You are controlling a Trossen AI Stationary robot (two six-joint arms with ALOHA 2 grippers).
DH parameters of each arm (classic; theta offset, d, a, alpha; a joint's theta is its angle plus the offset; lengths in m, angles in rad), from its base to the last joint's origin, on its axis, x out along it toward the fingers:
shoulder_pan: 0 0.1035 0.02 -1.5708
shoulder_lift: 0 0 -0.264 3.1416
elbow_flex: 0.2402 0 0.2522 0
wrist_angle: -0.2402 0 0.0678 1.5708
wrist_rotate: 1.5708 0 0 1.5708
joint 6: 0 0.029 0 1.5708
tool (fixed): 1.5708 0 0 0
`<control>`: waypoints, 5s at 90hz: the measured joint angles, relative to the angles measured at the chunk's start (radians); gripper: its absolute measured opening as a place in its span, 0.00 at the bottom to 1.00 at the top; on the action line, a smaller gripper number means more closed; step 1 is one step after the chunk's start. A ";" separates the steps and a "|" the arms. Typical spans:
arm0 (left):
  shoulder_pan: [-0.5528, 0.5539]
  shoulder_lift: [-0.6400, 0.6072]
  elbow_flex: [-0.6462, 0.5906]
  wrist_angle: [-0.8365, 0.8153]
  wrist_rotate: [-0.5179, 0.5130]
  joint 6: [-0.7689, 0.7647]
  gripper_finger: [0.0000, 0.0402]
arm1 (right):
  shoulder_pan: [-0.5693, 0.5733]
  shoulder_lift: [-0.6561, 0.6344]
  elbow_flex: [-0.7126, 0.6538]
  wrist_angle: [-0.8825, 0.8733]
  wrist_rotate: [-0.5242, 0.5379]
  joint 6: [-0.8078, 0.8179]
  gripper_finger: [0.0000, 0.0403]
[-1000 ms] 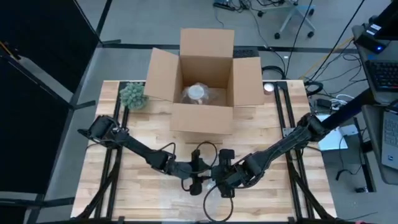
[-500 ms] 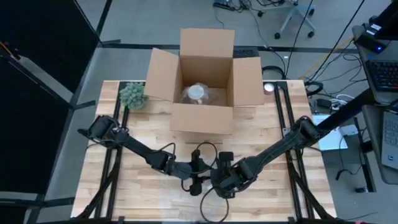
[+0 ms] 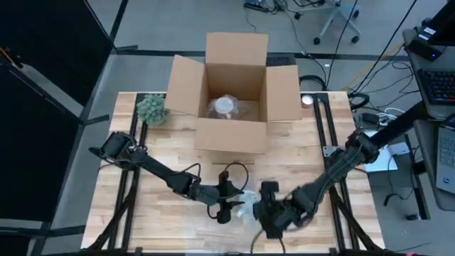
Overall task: Wrap mug
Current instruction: Wrap the red mug with bubble wrap
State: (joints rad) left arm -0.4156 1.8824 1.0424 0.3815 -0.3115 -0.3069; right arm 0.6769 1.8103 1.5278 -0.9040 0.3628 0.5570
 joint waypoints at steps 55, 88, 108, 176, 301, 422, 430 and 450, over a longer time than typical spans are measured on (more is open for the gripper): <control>-0.024 -0.185 -0.003 -0.163 0.007 0.008 0.40 | -0.047 0.137 -0.006 0.049 0.023 -0.045 0.44; -0.171 -0.324 -0.001 -0.767 0.061 -0.280 0.40 | -0.047 0.137 -0.006 0.049 0.023 -0.045 0.44; -0.362 -0.314 -0.031 -1.031 0.083 -0.570 0.40 | -0.047 0.136 -0.006 0.048 0.024 -0.049 0.44; -0.466 -0.221 -0.267 -0.709 -0.011 -0.393 0.40 | -0.047 0.135 -0.005 0.047 0.025 -0.072 0.44; -0.294 -0.217 -0.083 -0.600 0.035 -0.075 0.05 | -0.047 0.135 -0.005 0.047 0.025 -0.072 0.44; -0.377 -0.219 0.029 -0.993 -0.130 0.287 0.35 | -0.047 0.135 -0.004 0.047 0.024 -0.072 0.44; -0.387 -0.219 0.030 -0.989 -0.101 0.286 0.35 | -0.047 0.135 -0.004 0.047 0.024 -0.072 0.44; -0.416 -0.218 0.025 -0.973 -0.130 0.288 0.35 | -0.047 0.135 -0.004 0.047 0.024 -0.078 0.44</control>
State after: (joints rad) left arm -0.8317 1.6642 1.0670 -0.5911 -0.4417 -0.0189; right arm 0.6296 1.9450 1.5234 -0.8566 0.3870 0.4787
